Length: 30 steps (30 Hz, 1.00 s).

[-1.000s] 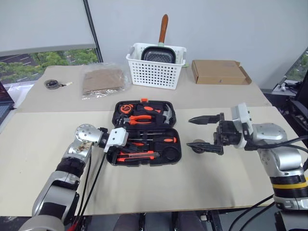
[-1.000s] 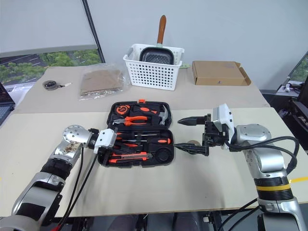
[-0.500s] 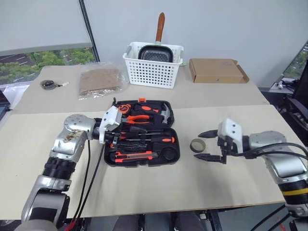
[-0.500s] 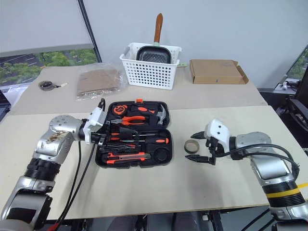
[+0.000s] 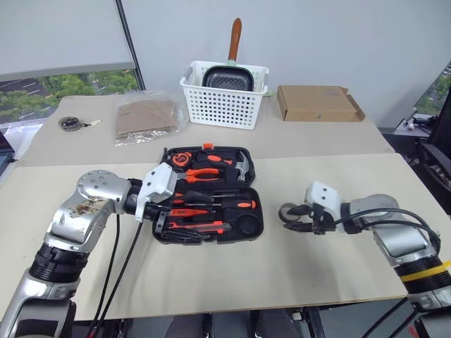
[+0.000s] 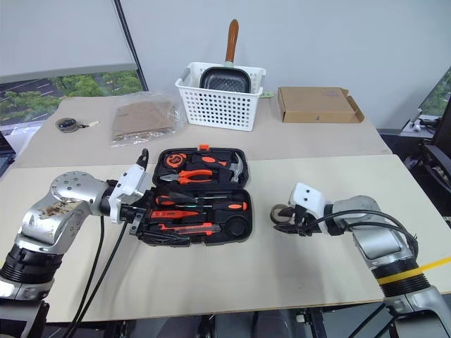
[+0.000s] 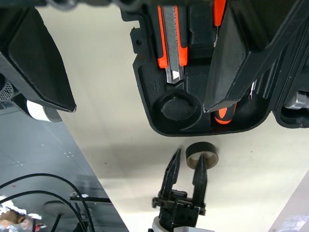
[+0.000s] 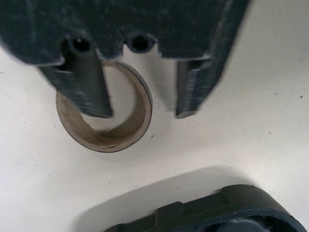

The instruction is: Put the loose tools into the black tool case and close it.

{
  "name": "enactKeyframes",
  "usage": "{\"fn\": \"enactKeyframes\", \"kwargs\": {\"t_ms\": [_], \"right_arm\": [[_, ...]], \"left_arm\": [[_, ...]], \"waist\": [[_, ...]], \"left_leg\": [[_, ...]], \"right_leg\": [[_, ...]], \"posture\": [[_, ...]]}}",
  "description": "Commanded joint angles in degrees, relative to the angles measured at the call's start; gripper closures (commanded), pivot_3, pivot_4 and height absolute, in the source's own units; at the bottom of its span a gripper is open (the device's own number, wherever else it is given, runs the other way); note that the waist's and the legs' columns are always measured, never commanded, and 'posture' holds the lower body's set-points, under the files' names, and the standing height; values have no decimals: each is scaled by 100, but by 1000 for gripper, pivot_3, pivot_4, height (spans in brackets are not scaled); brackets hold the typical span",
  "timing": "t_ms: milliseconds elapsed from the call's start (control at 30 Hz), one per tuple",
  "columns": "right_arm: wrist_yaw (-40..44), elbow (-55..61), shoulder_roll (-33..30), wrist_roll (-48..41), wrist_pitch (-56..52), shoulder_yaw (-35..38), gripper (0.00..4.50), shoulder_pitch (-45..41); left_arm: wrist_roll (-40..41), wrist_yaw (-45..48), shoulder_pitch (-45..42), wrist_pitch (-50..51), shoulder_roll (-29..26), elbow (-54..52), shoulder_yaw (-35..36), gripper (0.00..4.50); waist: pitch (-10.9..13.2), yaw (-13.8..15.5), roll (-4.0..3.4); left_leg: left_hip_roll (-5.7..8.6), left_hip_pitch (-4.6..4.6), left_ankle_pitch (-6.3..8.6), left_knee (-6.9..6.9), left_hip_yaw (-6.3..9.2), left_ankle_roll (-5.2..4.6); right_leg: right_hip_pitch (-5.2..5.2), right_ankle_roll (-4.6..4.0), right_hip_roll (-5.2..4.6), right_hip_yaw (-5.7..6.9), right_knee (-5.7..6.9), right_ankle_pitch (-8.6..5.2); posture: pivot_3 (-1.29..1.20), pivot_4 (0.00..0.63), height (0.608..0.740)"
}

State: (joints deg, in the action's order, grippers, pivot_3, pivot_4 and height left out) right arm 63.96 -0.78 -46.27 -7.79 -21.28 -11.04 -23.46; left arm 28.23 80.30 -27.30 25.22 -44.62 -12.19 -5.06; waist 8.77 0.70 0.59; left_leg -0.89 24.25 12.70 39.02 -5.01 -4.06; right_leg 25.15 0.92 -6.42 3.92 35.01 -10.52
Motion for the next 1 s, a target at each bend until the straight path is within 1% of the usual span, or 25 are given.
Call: {"fn": "enactKeyframes", "kwargs": {"t_ms": [33,100,333,533,667,767,1000], "right_arm": [[8,5,34,41,186,62,3797,-180],[23,-5,45,47,205,59,4440,-202],[129,383,146,-96,74,61,4440,-431],[330,1285,416,-359,-446,-208,4440,-782],[413,1743,626,-487,-772,-530,4440,-860],[462,1828,705,-471,-880,-757,4440,-848],[559,1659,626,-357,-817,-1074,4440,-786]], "left_arm": [[195,-72,150,37,-135,-287,269,0],[224,-91,214,16,-159,-302,282,0],[203,-164,404,-46,-253,-254,396,0],[322,-351,885,107,-495,-486,760,0],[423,-474,1275,198,-612,-688,1006,0],[462,-515,1568,134,-670,-769,1143,0],[403,-502,1933,-152,-634,-671,1282,0]], "waist": [[0,-5,0],[0,-3,0],[0,-3,0],[1,-31,-1],[1,-13,-1],[3,7,1],[3,2,1]], "left_leg": [[0,-2,0,0,0,0],[-1,-2,0,-1,0,0],[0,-2,0,-1,0,1],[-4,-3,0,-7,0,3],[-4,-2,0,-9,0,4],[-3,-2,1,-8,0,5],[-2,-6,12,-7,0,24]], "right_leg": [[0,0,-1,-1,1,0],[0,-1,0,0,1,-1],[0,-1,-1,-1,0,-1],[5,-5,0,2,3,-3],[6,-6,-2,2,0,-3],[5,-39,-6,3,-1,-23],[5,-42,-10,4,0,-24]], "posture": [[0,150,700],[0,150,700],[0,150,700],[0,150,700],[0,150,700],[0,150,700],[0,150,700]]}}
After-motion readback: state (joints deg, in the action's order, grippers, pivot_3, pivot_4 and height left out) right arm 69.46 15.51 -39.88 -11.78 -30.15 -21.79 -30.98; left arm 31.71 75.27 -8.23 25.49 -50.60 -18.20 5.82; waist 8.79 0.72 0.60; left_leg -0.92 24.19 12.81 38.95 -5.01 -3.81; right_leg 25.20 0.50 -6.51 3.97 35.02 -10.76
